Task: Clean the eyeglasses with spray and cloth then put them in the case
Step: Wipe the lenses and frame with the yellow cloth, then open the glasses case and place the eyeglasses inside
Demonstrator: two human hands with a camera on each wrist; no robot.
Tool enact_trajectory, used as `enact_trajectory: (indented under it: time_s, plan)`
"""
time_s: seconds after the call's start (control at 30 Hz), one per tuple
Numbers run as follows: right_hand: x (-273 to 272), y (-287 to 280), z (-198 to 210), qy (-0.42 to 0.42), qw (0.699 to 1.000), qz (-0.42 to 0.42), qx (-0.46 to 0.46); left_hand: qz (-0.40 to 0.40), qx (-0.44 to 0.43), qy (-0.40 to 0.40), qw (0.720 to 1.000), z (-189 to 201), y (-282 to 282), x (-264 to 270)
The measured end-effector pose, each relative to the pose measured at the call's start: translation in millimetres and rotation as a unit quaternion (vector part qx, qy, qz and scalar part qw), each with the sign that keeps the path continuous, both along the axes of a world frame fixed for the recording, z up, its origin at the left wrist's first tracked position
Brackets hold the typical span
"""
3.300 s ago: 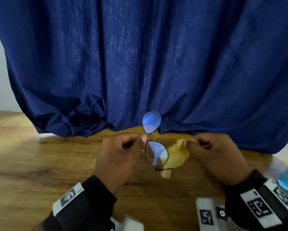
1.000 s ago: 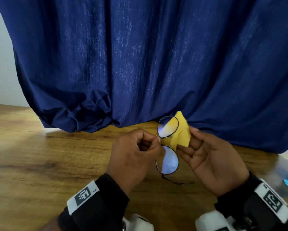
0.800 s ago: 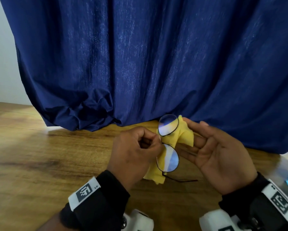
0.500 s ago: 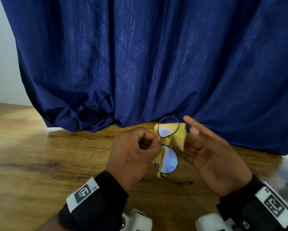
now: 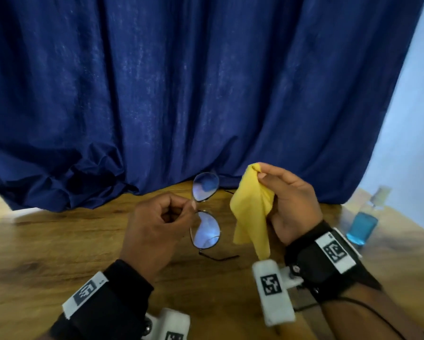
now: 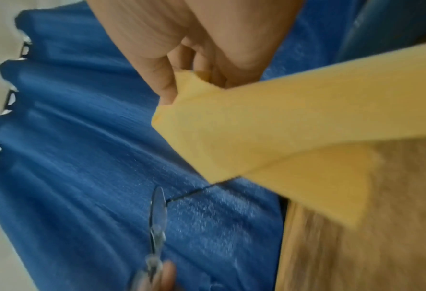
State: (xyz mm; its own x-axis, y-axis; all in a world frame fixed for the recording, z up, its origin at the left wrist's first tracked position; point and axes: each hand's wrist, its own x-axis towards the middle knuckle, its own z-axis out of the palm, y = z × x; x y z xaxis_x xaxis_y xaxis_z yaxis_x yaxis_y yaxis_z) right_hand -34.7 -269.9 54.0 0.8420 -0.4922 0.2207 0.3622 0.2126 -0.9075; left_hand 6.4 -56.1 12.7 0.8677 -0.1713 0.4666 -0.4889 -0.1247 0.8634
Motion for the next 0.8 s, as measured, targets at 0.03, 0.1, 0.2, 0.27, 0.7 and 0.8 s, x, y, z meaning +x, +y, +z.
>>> enact_trajectory:
  time_s: [0.03, 0.1, 0.2, 0.27, 0.7, 0.8]
  plan:
    - [-6.4, -5.7, 4.7, 0.003, 0.999, -0.015, -0.035, -0.003, 0.006, -0.002, 1.000, 1.0, -1.1, -1.4]
    - [-25.5, -19.0, 15.8, 0.007, 0.992, -0.032, -0.121, 0.006, 0.016, -0.006, 1.000, 1.1, -0.3, -1.7]
    - [-68.2, -47.4, 29.9, 0.024, 0.955, -0.096, -0.280, 0.016, 0.016, 0.001, 1.000, 0.9, 0.6, -1.2]
    - [-99.8, -66.8, 36.2, 0.037, 0.919, -0.160, -0.359, 0.016, 0.007, 0.005, 1.000, 3.2, -0.7, -5.2]
    - [-141.0, -114.4, -3.1, 0.373, 0.727, -0.120, -0.564, -0.035, -0.025, -0.052, 0.998, 15.4, 0.9, -21.6]
    - [-129.0, -96.9, 21.2, 0.278, 0.765, -0.153, -0.560, -0.041, -0.038, -0.065, 0.996, 16.8, 3.2, -19.6]
